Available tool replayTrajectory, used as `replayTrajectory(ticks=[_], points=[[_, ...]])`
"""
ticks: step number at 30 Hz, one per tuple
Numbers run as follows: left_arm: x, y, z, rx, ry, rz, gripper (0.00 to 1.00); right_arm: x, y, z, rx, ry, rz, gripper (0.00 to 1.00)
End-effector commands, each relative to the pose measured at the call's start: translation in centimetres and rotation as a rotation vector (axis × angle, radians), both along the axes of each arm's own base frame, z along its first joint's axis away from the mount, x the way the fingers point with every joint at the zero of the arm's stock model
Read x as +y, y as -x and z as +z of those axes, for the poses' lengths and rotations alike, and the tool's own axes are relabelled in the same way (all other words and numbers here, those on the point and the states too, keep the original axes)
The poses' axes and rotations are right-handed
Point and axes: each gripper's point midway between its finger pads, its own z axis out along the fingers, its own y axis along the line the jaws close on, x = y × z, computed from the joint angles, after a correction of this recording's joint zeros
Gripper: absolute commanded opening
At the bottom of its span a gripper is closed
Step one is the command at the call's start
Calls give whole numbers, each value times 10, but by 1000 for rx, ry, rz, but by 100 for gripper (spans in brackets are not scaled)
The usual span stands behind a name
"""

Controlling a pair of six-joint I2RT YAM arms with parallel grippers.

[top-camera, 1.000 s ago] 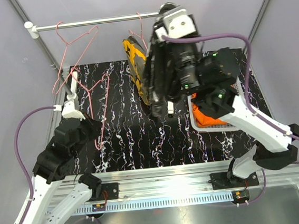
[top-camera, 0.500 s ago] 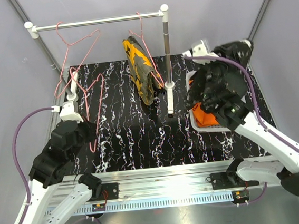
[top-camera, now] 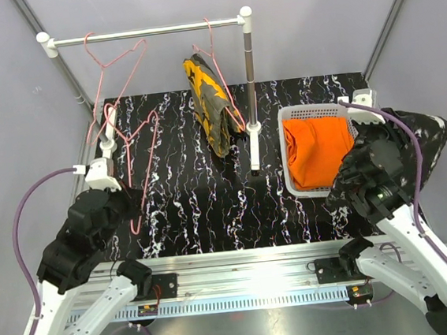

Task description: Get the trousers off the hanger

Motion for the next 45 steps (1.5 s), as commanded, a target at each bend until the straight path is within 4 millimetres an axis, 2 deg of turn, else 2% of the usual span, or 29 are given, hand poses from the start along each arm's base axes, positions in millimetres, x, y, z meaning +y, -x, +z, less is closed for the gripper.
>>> replayTrajectory(ticks=[1, 7, 8, 14, 15, 16, 17, 18, 20, 21, 23, 24, 25, 27, 28, 30, 31, 32, 33, 34, 35, 37, 38, 39, 40, 41, 42, 44, 45], points=[[-9, -1, 4, -44, 16, -56, 0, -4, -8, -5, -64, -54, -8, 0], [-14, 2, -4, -76, 20, -103, 0, 15, -52, -41, 74, -1, 5, 0], [-13, 3, -5, -85, 21, -102, 0, 21, -65, -52, 101, 1, 9, 0], [-12, 5, -2, -117, 41, -104, 0, 52, -121, -84, 188, -33, 39, 0], [-12, 6, -4, -119, 41, -104, 0, 55, -128, -76, 166, -58, 36, 0], [-12, 5, -4, -121, 43, -102, 0, 60, -135, -80, 133, -117, 34, 0], [-12, 5, -5, -120, 43, -99, 0, 64, -143, -96, 195, -115, 27, 0], [-12, 5, -4, -125, 46, -99, 0, 68, -150, -86, 156, -157, 27, 0], [-12, 5, -4, -126, 46, -99, 0, 77, -162, -103, 181, -206, 16, 0], [-12, 5, -5, -124, 45, -99, 0, 81, -169, -94, 151, -234, 19, 0], [-10, 6, -3, -130, 48, -94, 0, 89, -185, -112, 181, -255, 8, 1], [-10, 6, -3, -130, 48, -92, 0, 94, -192, -109, 167, -270, 13, 1], [-9, 6, -2, -136, 50, -91, 0, 99, -202, -124, 200, -260, 9, 2], [-8, 7, -2, -136, 51, -84, 0, 103, -212, -133, 216, -247, 2, 4], [-7, 7, -1, -138, 51, -83, 0, 105, -218, -147, 248, -229, -10, 5], [-6, 8, 0, -143, 54, -79, 0, 107, -222, -158, 267, -221, -17, 14], [-6, 8, 0, -142, 53, -76, 0, 108, -225, -163, 265, -227, -22, 29], [-6, 8, 0, -141, 52, -76, 0, 108, -225, -163, 266, -229, -25, 37], [-6, 7, -1, -138, 50, -76, 0, 109, -227, -161, 257, -238, -23, 42], [-6, 6, -2, -134, 48, -75, 0, 112, -229, -159, 237, -269, -16, 56], [-7, 6, -2, -133, 46, -77, 0, 111, -225, -161, 277, -273, -14, 62], [-7, 5, -3, -127, 42, -76, 0, 121, -229, -142, 228, -380, 40, 73], [-7, 5, -3, -125, 43, -75, 0, 117, -220, -144, 291, -399, 42, 99], [-6, 5, -3, -127, 43, -72, 0, 134, -226, -135, 274, -545, 136, 99], [-6, 6, -2, -128, 44, -70, 0, 137, -220, -123, 270, -624, 181, 99], [-5, 6, -2, -128, 43, -67, 0, 137, -209, -126, 324, -689, 209, 99], [-4, 7, -1, -130, 43, -66, 0, 149, -206, -134, 380, -819, 316, 99], [-2, 7, 1, -133, 40, -59, 0, 151, -192, -116, 318, -977, 405, 99], [-1, 8, 2, -134, 39, -55, 0, 150, -183, -139, 368, -1070, 428, 99]])
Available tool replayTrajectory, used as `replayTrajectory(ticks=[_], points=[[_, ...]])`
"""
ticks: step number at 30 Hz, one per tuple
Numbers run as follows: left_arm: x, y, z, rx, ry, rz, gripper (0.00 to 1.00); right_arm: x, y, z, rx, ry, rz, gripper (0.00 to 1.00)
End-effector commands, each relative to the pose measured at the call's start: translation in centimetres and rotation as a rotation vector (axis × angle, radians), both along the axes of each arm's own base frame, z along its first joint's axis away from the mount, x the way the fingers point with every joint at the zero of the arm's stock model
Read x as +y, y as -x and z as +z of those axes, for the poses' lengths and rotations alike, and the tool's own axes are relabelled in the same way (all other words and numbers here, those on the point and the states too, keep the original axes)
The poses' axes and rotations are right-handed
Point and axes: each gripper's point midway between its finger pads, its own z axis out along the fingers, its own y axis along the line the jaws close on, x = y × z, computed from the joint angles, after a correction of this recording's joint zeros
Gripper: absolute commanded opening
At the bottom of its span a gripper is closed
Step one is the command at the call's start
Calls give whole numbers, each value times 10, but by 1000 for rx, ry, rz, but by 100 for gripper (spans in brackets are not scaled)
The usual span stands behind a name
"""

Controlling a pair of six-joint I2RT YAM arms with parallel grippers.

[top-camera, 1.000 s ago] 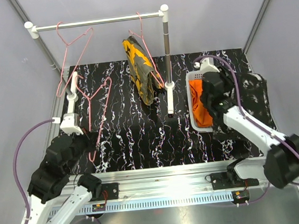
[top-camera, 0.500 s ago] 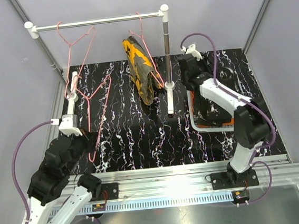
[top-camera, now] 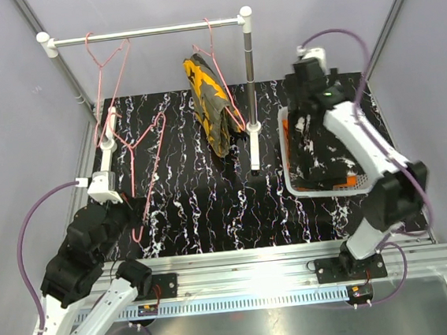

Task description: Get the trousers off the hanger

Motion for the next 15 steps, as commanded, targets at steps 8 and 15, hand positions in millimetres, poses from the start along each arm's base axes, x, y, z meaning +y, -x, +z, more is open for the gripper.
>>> replayTrajectory(ticks=[8, 15], points=[[13, 0, 64, -115, 14, 50, 0, 4, 44, -57, 23, -719, -14, 99], [11, 1, 87, -142, 35, 33, 0, -39, 39, -162, 220, -542, -299, 99]])
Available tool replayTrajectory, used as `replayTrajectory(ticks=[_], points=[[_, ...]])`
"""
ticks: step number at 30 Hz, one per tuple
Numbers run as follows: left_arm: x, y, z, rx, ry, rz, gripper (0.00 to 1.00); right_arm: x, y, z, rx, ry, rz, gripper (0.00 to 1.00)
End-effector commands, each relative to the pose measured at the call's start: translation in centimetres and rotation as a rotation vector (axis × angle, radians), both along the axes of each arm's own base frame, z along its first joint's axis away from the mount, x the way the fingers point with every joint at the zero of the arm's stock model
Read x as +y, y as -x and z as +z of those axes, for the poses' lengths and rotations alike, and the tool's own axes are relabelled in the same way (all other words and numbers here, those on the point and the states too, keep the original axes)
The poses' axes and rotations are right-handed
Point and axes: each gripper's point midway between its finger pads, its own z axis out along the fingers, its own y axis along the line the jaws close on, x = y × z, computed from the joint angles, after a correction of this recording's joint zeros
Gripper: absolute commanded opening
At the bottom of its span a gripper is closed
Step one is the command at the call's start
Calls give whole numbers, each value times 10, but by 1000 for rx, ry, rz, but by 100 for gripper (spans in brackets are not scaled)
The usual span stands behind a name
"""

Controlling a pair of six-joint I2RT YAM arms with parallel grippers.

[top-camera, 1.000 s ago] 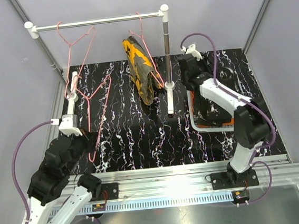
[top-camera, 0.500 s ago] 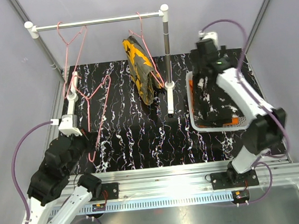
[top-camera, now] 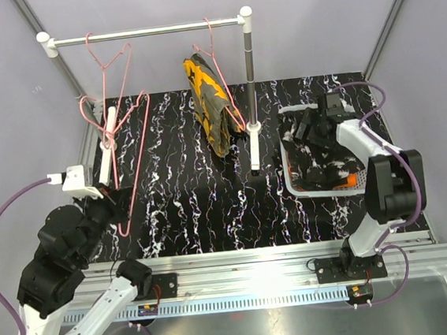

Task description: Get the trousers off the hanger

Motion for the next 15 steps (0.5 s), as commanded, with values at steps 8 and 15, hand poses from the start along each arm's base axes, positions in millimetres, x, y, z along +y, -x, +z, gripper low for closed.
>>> replayTrajectory(ticks=[8, 15], points=[[5, -20, 42, -14, -47, 71, 0, -43, 33, -89, 208, 230, -249, 99], [9, -46, 41, 11, -133, 141, 0, -26, 10, 6, 15, 180, -192, 99]])
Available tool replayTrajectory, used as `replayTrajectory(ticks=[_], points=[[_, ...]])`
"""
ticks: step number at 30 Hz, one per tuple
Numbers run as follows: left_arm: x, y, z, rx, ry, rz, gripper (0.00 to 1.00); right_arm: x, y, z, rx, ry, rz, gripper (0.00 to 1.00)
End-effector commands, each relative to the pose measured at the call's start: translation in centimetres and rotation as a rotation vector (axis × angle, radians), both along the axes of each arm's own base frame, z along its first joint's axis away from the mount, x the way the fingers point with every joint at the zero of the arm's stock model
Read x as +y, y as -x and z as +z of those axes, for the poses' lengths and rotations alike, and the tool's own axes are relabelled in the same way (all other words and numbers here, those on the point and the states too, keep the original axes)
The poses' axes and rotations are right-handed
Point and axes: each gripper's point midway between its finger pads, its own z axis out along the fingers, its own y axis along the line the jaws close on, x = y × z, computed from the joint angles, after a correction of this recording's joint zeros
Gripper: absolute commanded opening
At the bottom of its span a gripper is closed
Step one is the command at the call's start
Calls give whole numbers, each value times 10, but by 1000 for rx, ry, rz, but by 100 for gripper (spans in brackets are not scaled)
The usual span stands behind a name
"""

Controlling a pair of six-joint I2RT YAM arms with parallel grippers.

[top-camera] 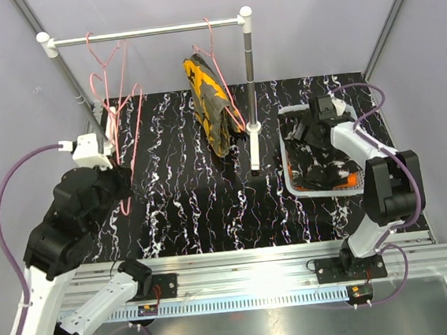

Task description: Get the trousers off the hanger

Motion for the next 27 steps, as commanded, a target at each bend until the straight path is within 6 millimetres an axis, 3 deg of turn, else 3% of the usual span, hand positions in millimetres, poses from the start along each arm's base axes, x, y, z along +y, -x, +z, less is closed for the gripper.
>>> replayTrajectory(ticks=[1, 3, 5, 6, 10, 11, 13, 14, 15, 17, 21, 27], points=[[8, -14, 22, -71, -31, 52, 0, -19, 16, 49, -41, 71, -30, 100], [2, -21, 24, -72, -39, 42, 0, -17, 19, 103, -166, 61, -2, 99], [-5, -33, 30, -82, -42, 33, 0, -11, 26, 136, -240, 33, 42, 100], [-8, -37, 33, -88, -39, 31, 0, -10, 36, 165, -313, 25, 71, 100], [-18, -59, 44, -101, -50, 33, 0, 2, 73, 215, -465, -33, 157, 100], [-20, -63, 46, -102, -55, 33, 0, 12, 82, 213, -471, -76, 209, 99], [-26, -77, 51, -99, -71, 41, 0, 25, 105, 237, -575, -134, 276, 99], [-26, -82, 54, -101, -76, 51, 0, 41, 116, 235, -578, -193, 354, 100], [-27, -88, 55, -93, -85, 60, 0, 45, 131, 247, -626, -215, 388, 99], [-29, -103, 59, -83, -97, 71, 0, 58, 150, 250, -640, -273, 455, 100], [-18, -130, 64, -57, -72, 112, 0, 60, 189, 264, -706, -287, 505, 100], [-18, -183, 58, -22, -47, 56, 0, 53, 227, 267, -740, -261, 515, 100]])
